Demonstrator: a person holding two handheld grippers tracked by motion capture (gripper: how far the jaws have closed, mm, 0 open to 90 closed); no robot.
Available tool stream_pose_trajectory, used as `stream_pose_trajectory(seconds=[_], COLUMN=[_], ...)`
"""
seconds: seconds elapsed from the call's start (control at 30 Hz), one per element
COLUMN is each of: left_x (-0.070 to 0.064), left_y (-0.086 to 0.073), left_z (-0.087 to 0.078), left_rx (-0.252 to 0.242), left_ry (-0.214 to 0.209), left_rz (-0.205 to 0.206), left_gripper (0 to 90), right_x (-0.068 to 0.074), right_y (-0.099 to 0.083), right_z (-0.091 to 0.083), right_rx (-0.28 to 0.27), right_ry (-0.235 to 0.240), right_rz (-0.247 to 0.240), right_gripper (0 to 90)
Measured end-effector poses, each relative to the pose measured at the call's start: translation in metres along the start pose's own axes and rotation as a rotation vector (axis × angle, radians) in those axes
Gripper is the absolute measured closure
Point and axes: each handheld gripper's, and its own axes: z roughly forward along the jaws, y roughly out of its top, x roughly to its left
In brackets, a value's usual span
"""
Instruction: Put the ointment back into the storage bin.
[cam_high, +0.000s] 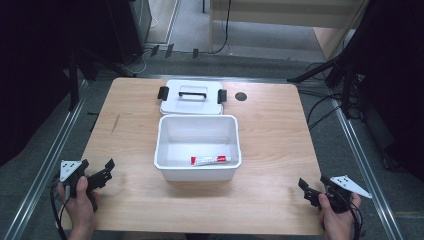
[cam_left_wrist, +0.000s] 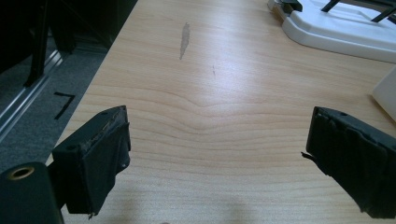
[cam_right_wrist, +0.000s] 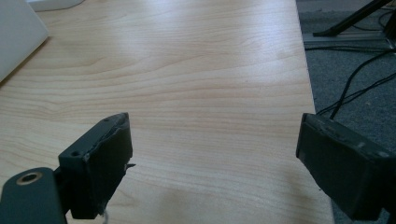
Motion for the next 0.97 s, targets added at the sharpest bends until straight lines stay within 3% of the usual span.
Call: stream_pose_trajectory(seconds=[0.1, 0.27, 0.43, 0.6, 0.73, 0.97], left_x=[-0.001, -0.002, -0.003, -0.001, -0.001, -0.001], left_y=[0.0, 0.0, 0.0, 0.0, 0.0, 0.001], left_z=[0.0, 0.0, 0.0, 0.001, 0.001, 0.002], left_rx=[0.0, 0.001, 0.006, 0.008, 0.017, 0.019], left_ry=[0.005, 0.012, 0.016, 0.003, -0.007, -0.009], left_rz=[0.007, 0.015, 0.018, 0.008, 0.014, 0.013], left_gripper=[6.9, 6.9, 6.9, 6.9, 6.9, 7.0], right_x=[0.002, 0.009, 0.011, 0.01, 0.012, 0.013], right_y=[0.001, 0.003, 0.004, 0.005, 0.005, 0.006], right_z=[0.003, 0.009, 0.012, 0.013, 0.015, 0.017], right_rx=[0.005, 0.04, 0.067, 0.079, 0.086, 0.102], right_ry=[0.015, -0.014, 0.0, -0.011, -0.054, -0.056], right_rz=[0.009, -0.044, -0.071, -0.055, -0.05, -0.064], right_gripper=[12.4, 13.2, 13.4, 13.7, 14.7, 14.7])
